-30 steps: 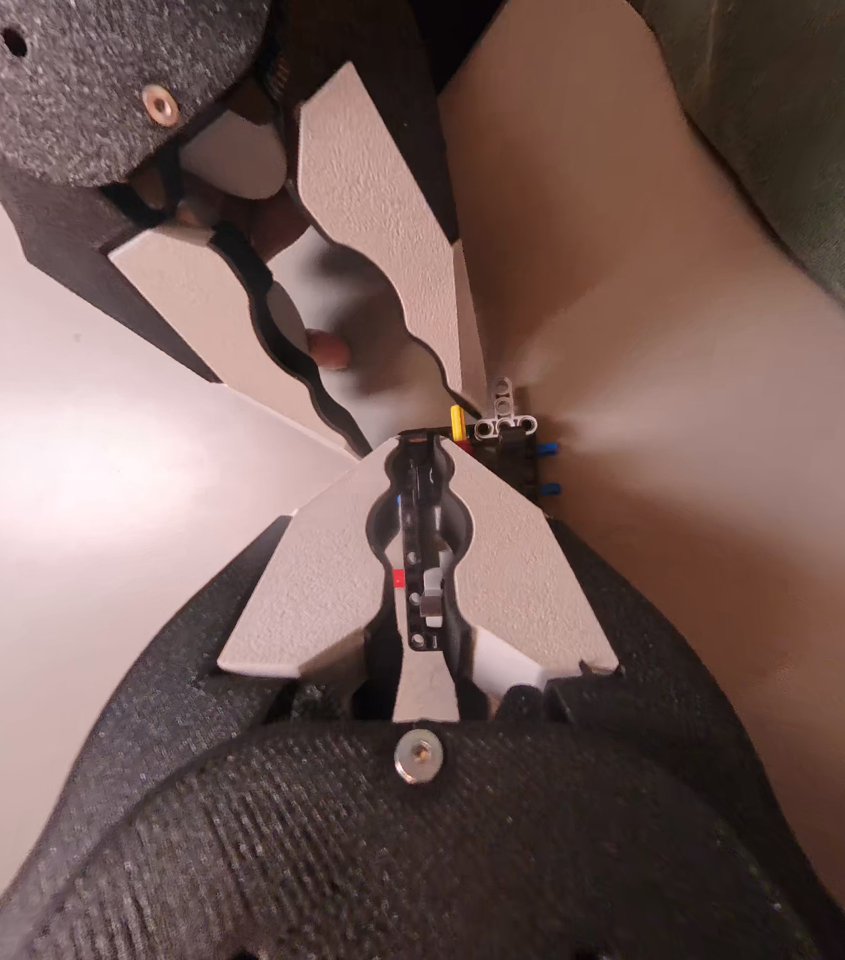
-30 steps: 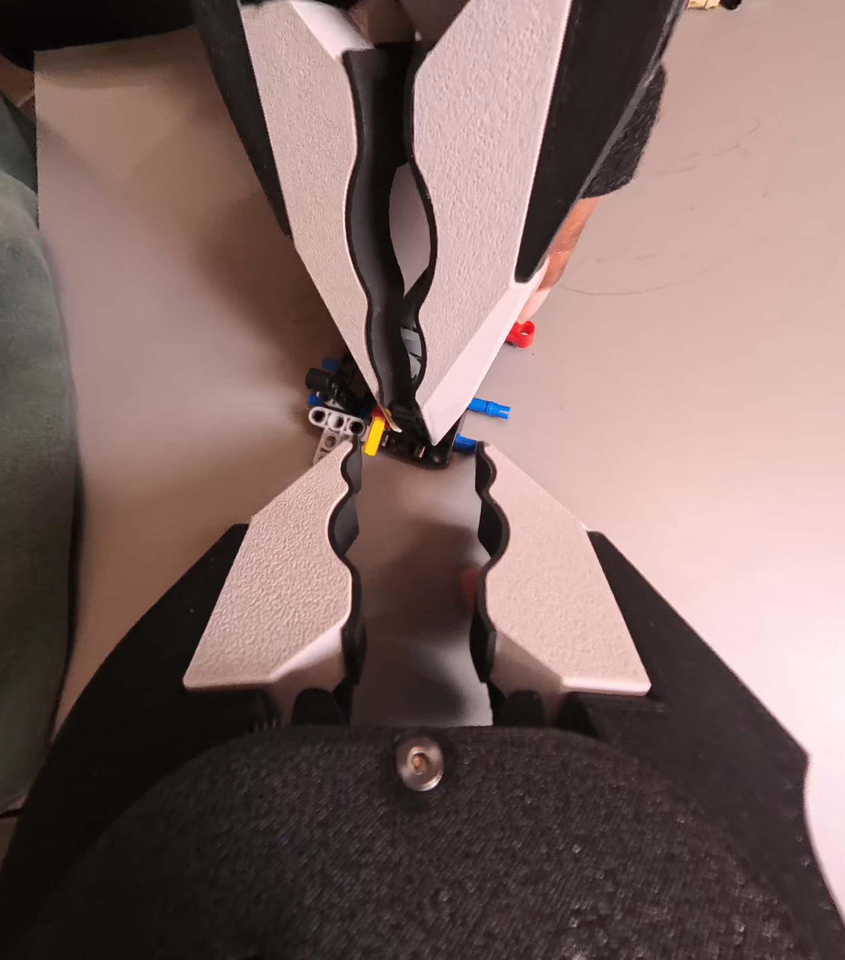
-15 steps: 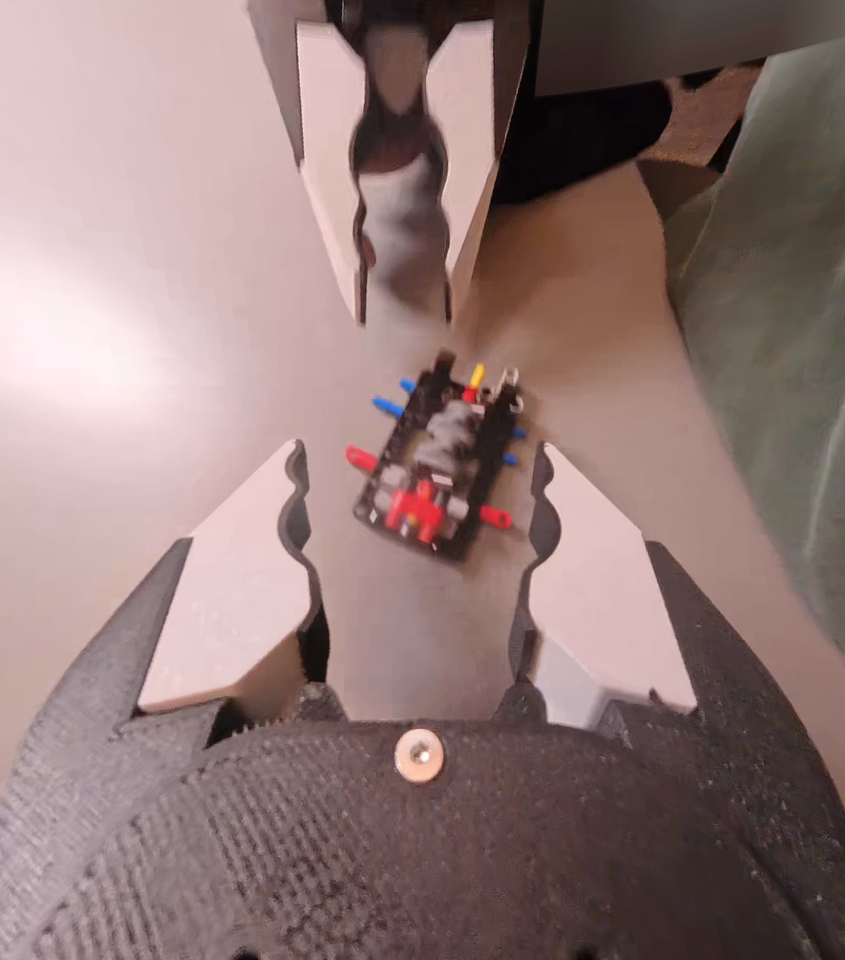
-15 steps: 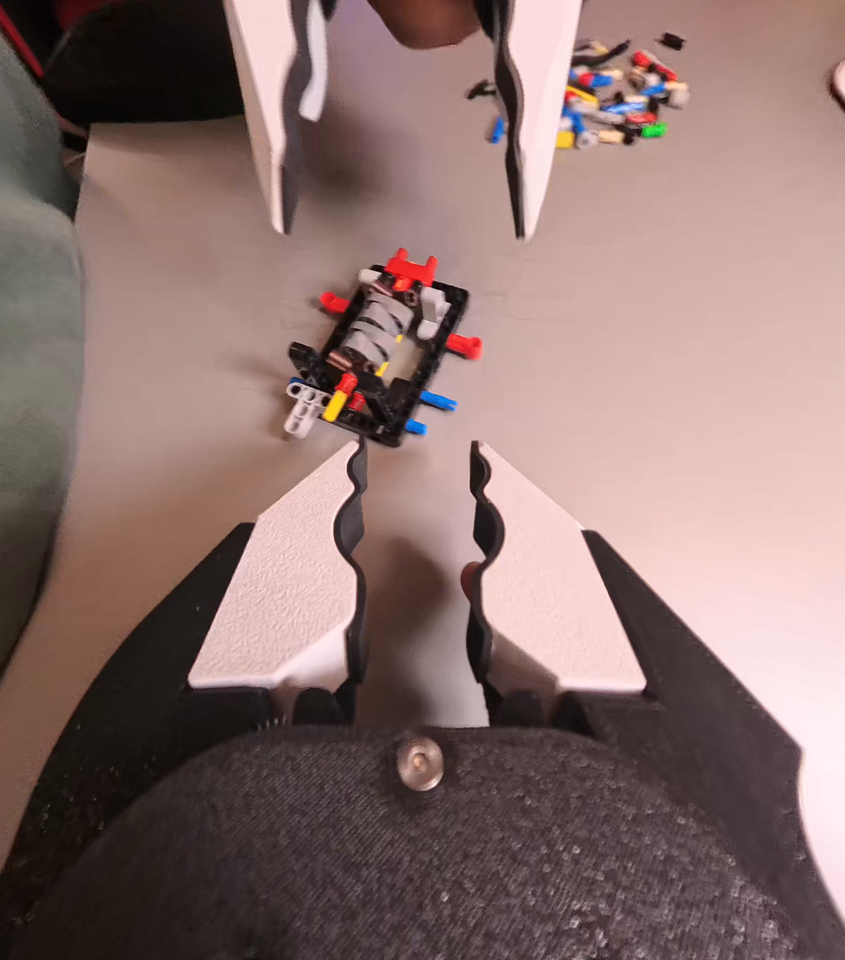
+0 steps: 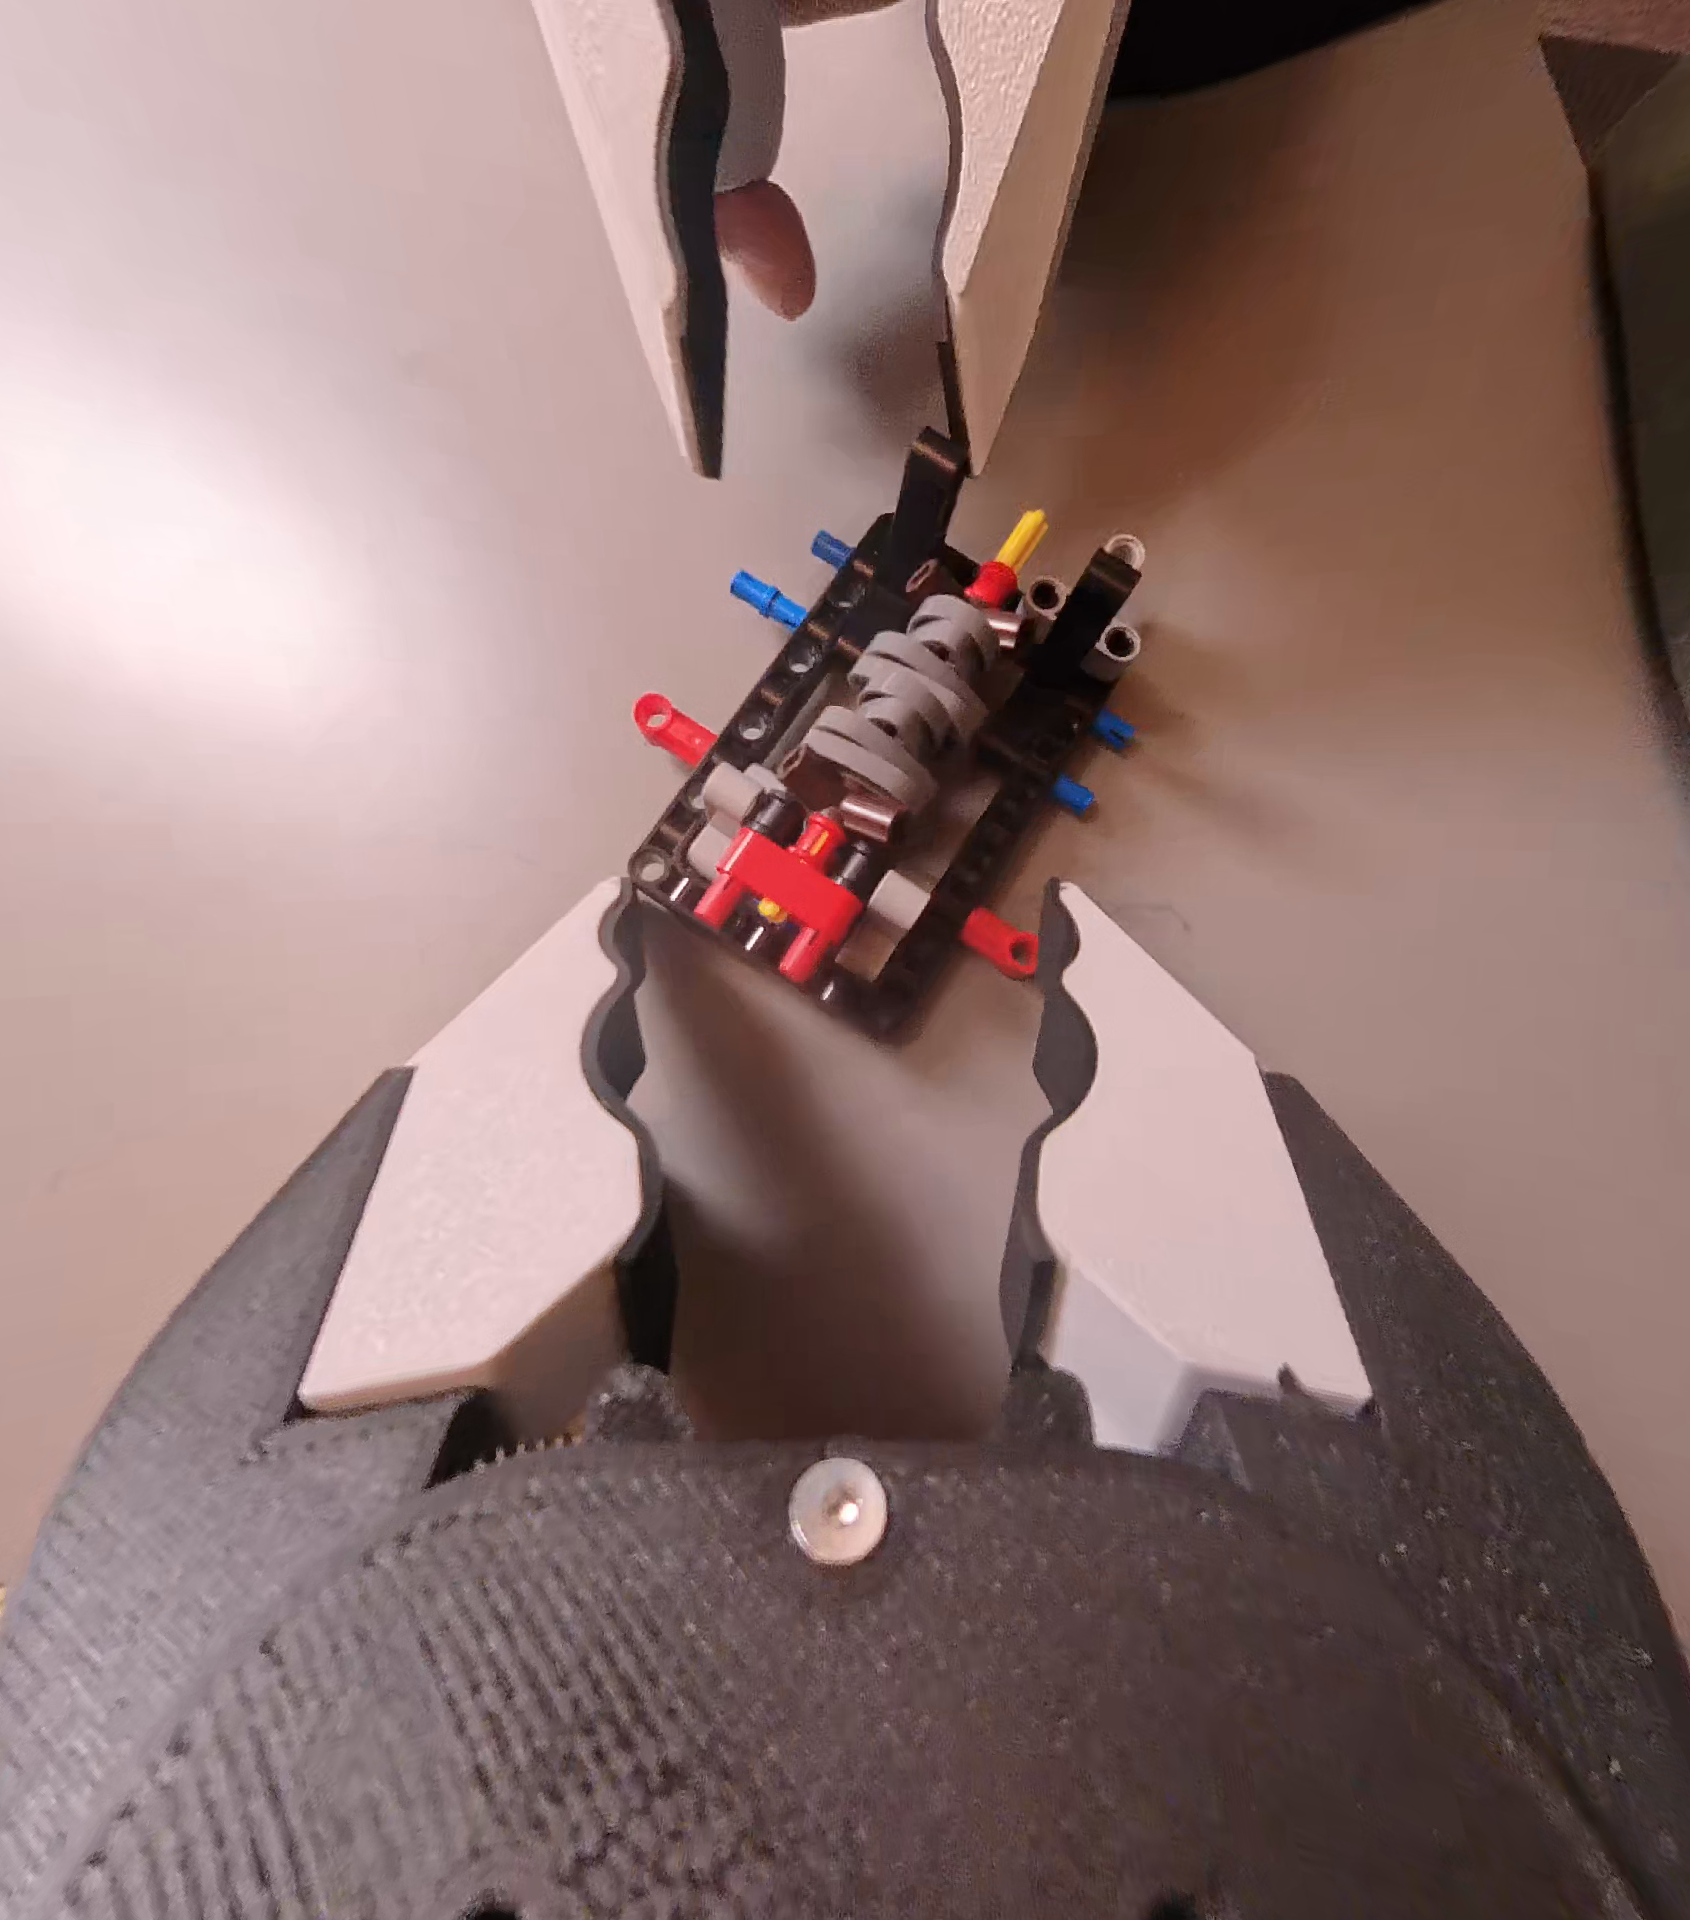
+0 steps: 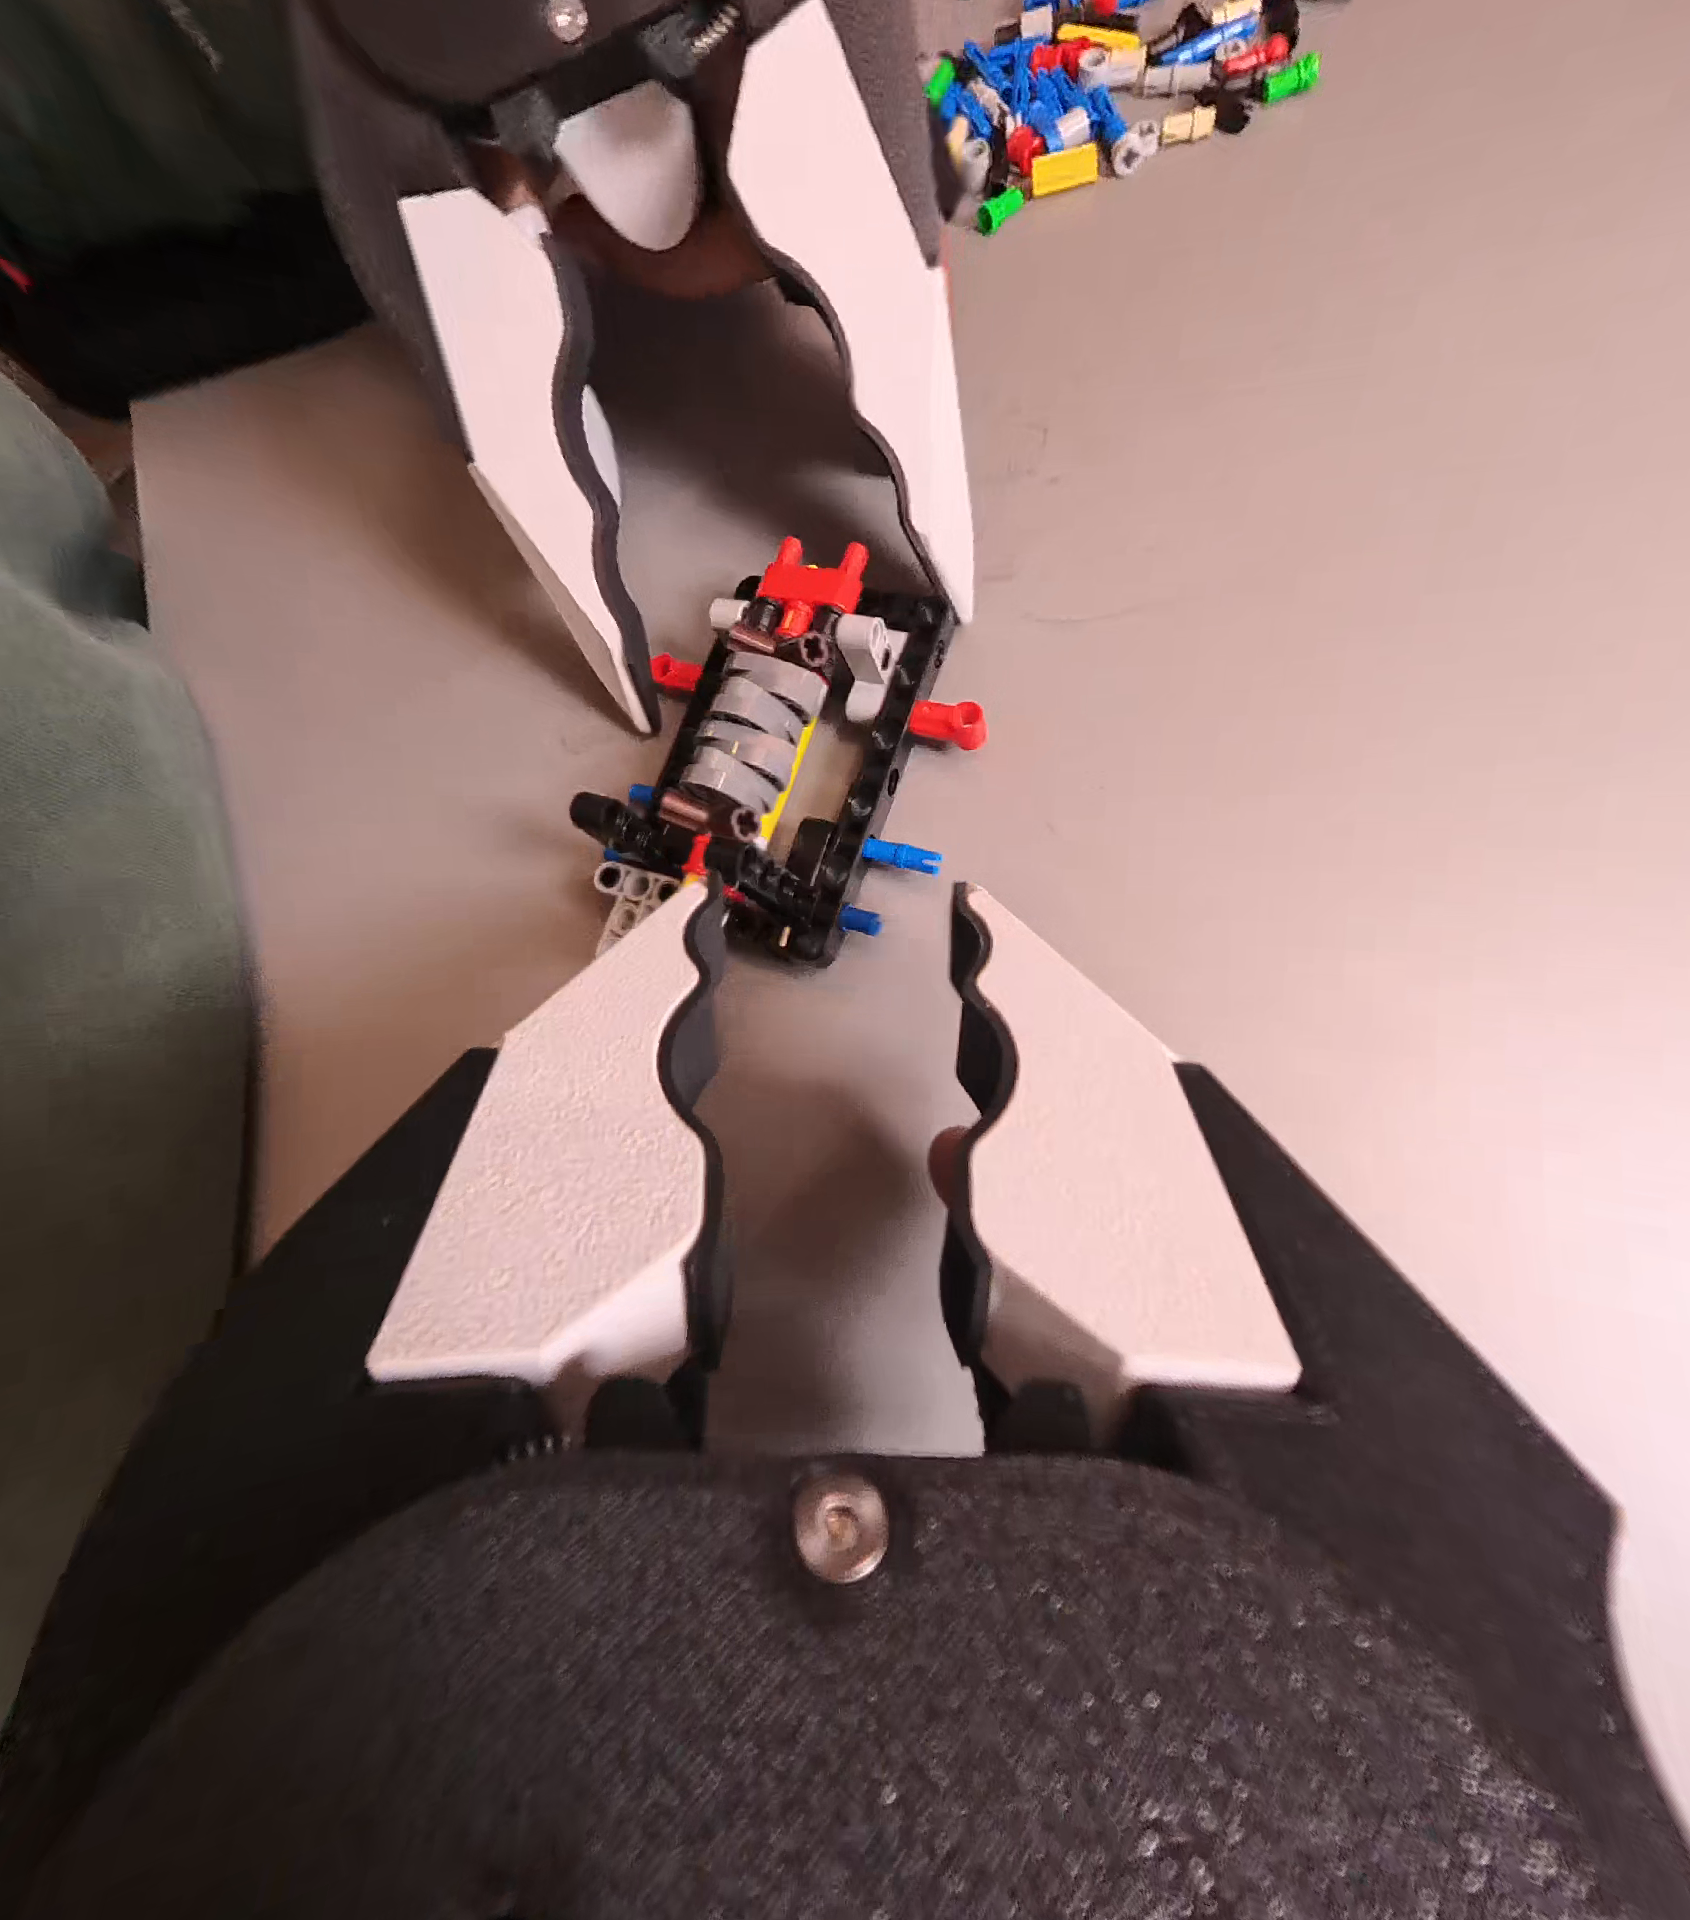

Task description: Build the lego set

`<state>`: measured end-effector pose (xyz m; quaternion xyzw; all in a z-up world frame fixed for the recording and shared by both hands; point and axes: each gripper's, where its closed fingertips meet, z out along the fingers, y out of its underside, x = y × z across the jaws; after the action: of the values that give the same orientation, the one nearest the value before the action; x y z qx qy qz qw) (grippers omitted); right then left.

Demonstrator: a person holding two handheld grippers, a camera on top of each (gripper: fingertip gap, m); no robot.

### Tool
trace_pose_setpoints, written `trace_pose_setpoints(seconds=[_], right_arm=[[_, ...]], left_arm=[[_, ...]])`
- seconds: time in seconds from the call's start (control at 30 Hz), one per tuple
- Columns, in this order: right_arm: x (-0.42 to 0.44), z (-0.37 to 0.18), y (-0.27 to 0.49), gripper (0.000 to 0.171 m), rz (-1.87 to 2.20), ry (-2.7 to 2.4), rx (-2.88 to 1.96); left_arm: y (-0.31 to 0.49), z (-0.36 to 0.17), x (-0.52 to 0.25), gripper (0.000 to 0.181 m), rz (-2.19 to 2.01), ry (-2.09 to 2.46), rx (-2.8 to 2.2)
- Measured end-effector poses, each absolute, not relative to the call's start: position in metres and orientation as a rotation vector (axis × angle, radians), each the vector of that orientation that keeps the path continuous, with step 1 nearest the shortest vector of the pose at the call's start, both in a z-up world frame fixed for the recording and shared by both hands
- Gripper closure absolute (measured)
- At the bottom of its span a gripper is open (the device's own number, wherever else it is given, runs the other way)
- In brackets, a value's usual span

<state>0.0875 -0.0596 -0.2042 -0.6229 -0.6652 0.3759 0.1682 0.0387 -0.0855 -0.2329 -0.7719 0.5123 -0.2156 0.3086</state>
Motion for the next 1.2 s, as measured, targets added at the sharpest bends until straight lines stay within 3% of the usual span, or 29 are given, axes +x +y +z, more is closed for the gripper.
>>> trace_pose_setpoints(seconds=[0.13, 0.47, 0.63, 1.2], right_arm=[[0.089, -0.198, -0.061, 0.125, 1.164, -1.889, -1.829], [0.086, -0.219, -0.08, 0.095, 1.077, -2.091, -1.841], [0.081, -0.219, -0.083, 0.097, 1.085, -2.128, -1.822], [0.078, -0.216, -0.074, 0.105, 1.178, -2.139, -1.79]], left_arm=[[-0.091, -0.227, 0.034, 0.1, -0.548, 1.357, -2.036], [-0.082, -0.231, 0.057, 0.087, -0.549, 1.423, -1.981], [-0.083, -0.234, 0.061, 0.094, -0.602, 1.438, -1.992], [-0.089, -0.227, 0.061, 0.092, -0.706, 1.379, -2.035]])
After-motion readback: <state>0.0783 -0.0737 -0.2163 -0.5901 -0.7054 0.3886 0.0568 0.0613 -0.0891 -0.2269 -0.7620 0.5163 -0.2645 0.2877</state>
